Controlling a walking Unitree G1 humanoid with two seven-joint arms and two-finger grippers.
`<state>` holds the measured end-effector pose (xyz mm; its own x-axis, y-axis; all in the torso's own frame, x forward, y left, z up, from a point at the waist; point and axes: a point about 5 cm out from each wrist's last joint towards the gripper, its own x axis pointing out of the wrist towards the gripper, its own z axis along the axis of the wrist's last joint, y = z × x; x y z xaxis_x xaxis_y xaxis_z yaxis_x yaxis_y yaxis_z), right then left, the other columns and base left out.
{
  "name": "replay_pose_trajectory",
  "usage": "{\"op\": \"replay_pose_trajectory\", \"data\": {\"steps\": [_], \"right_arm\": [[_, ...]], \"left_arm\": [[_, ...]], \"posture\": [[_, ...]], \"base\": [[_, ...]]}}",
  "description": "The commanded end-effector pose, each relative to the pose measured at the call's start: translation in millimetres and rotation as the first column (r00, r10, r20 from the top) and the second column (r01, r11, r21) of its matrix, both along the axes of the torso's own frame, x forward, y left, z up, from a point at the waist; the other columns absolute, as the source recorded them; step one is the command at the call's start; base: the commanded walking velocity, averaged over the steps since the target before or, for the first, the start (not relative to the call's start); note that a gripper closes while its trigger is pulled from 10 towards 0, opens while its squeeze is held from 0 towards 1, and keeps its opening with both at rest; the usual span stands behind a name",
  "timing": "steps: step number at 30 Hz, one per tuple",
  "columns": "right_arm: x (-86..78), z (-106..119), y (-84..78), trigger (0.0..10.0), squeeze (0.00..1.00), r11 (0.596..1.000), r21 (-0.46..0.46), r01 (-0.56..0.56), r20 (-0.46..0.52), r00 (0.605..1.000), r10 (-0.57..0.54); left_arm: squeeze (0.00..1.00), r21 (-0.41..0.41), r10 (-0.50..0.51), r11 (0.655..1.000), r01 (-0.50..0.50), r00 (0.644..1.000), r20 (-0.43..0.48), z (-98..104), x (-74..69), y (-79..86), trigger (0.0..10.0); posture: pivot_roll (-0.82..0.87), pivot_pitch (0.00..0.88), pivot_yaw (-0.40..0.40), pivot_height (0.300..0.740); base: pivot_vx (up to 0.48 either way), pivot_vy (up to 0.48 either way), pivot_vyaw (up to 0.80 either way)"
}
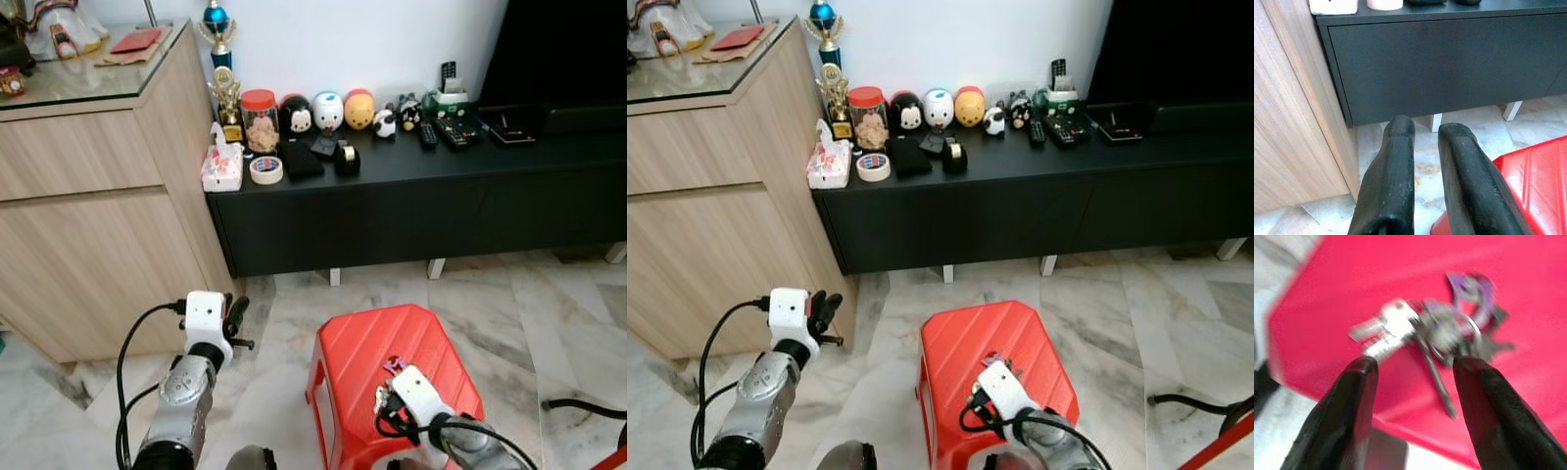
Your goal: Hang keys on a hook
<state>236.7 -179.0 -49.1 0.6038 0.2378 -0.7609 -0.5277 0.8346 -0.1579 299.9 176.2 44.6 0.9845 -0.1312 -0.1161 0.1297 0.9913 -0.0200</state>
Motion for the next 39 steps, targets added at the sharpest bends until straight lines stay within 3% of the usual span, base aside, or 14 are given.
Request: {"op": "replay_pose_trajectory", "data": {"steps": [1,14,19,24,39], "right_arm": [[4.6,2,-2.2,10.0,0.0,0.999,-0.008,0.048,0.001,0.999,-0.048],[3.5,1,-11.8,10.0,0.0,0.992,-0.034,0.118,-0.021,0.993,-0.118],[11.4,6,-10.6,10.0,0.0,0.983,0.025,0.184,0.021,0.983,-0.184],[24.2,17,-3.9,10.0,0.0,0.96,0.124,0.251,0.128,0.955,-0.266],[8.0,6,-4.4,10.0,0.0,0.957,0.125,0.26,0.102,0.957,-0.273]], "left_arm": [[0.0,0.01,-0.003,1.0,0.003,1.0,0.007,1,1.1,2.3,10.0],[0.0,0.016,-0.017,1.0,0.017,0.999,0.028,7,1.0,1.0,10.0],[0.0,0.019,-0.022,1.0,0.021,0.999,0.035,9,0.2,0.8,10.0],[0.0,0.021,-0.031,0.999,0.03,0.998,0.05,14,1.3,-2.8,10.0],[0.0,0.019,-0.05,0.999,0.05,0.999,0.012,5,-5.2,-2.5,10.0]], "posture": [[-0.04,0.0,0.026,0.64],[-0.04,0.0,0.038,0.64],[-0.03,0.0,0.045,0.64],[-0.04,0.0,0.052,0.64],[-0.03,0.0,0.059,0.64]], "base": [[0.0,0.0,0.0],[0.0,0.0,0.0],[0.0,0.0,0.0],[0.0,0.0,0.0],[0.0,0.0,0.0]]}}
